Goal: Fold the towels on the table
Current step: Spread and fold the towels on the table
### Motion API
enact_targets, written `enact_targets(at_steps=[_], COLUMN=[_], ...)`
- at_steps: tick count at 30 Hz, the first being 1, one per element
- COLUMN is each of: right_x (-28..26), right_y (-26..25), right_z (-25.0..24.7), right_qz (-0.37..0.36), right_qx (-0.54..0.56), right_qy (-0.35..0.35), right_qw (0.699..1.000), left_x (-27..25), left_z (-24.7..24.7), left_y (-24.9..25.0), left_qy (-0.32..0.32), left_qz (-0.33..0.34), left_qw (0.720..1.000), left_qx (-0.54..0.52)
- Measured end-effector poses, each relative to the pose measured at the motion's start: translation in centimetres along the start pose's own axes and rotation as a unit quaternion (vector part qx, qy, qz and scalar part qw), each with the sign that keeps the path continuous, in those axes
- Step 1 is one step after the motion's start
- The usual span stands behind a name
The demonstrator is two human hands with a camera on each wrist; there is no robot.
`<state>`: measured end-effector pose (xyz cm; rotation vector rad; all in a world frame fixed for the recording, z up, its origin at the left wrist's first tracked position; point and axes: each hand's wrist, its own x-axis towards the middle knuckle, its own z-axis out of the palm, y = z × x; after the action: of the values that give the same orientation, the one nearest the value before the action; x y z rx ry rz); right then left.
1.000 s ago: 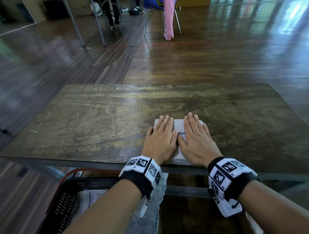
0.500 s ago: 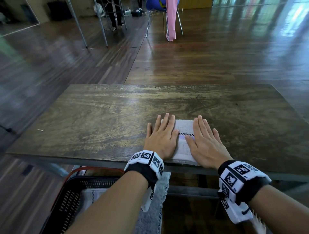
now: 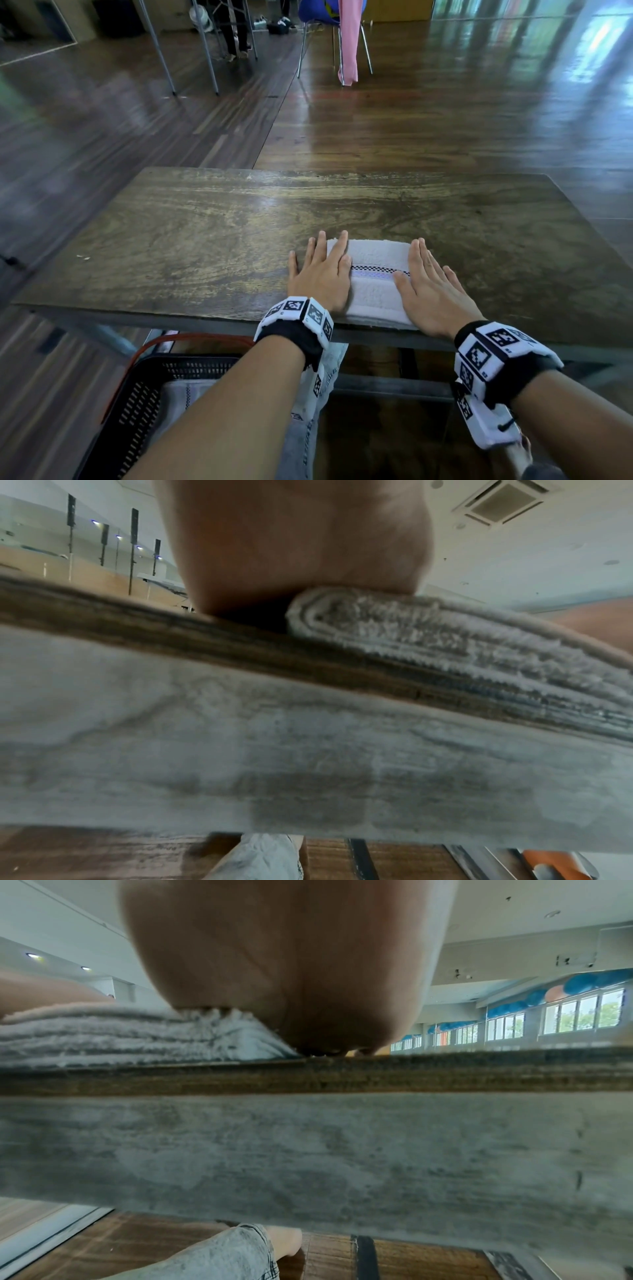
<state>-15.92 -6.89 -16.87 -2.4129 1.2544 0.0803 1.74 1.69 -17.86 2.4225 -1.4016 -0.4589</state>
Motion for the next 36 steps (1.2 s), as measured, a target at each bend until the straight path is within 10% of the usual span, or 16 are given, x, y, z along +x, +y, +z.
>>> enact_targets(at_steps=[16, 30, 36], right_x=[0.2, 0.2, 0.3], right_y=[-0.8, -1.7, -2.6], right_z=[-0.3, -2.5, -3.2], right_qz=[0.045, 0.064, 0.039], right_qx=[-0.094, 0.202, 0.475], right_qy=[0.027, 0.075, 0.096], right_qw=[0.994, 0.974, 0.874], left_x=[0.8, -1.1, -1.5], left_z=[0.4, -0.2, -1.7], left_y=[-0.5, 0.8, 0.4], left_qy=[0.003, 0.192, 0.22], left_qz=[0.014, -0.079, -0.062], left_qw=[1.0, 0.975, 0.922], left_qx=[0.001, -0.083, -0.313])
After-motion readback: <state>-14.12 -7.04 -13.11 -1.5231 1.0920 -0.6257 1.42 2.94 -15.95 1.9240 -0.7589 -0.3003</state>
